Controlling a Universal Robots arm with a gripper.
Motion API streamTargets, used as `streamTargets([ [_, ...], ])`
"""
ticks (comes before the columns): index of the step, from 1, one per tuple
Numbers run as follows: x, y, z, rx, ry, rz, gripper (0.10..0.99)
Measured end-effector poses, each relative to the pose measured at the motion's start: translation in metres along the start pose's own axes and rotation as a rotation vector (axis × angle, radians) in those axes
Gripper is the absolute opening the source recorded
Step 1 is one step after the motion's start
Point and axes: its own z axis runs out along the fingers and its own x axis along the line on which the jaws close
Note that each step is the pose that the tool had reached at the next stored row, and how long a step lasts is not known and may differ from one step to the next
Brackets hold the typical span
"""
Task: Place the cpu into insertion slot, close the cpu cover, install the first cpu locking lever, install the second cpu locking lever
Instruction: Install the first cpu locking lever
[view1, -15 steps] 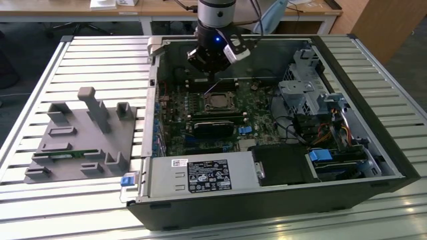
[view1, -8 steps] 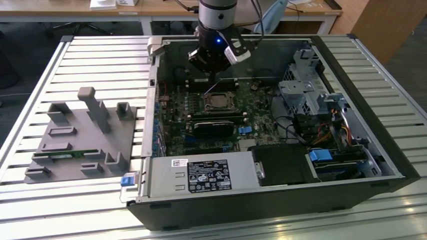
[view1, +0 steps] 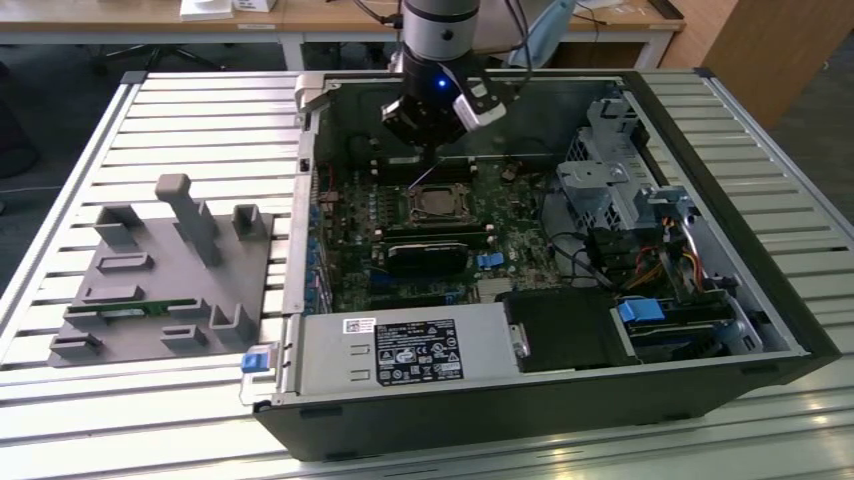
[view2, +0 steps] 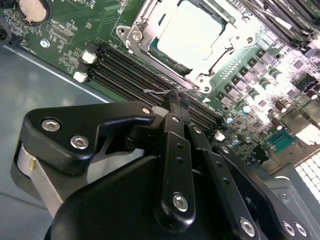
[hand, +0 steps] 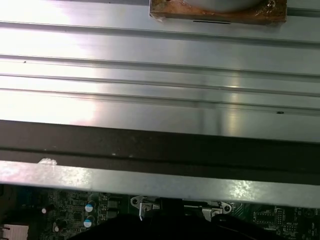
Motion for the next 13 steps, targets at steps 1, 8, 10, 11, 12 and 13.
streamTargets([
  [1,-0.0006,-0.0001,0.0003,0.0,0.0,0.0,0.106],
  [8,-0.006,-0.0005,0.0036,0.0,0.0,0.001,0.106],
  [10,-0.0076,-0.0006,0.0049,0.0,-0.0001,0.001,0.106],
  [11,-0.0083,-0.0007,0.0055,0.0,-0.0001,0.001,0.106],
  [12,-0.009,-0.0008,0.0062,0.0,-0.0001,0.002,0.106],
  [13,-0.0096,-0.0008,0.007,0.0,-0.0002,0.002,0.106],
])
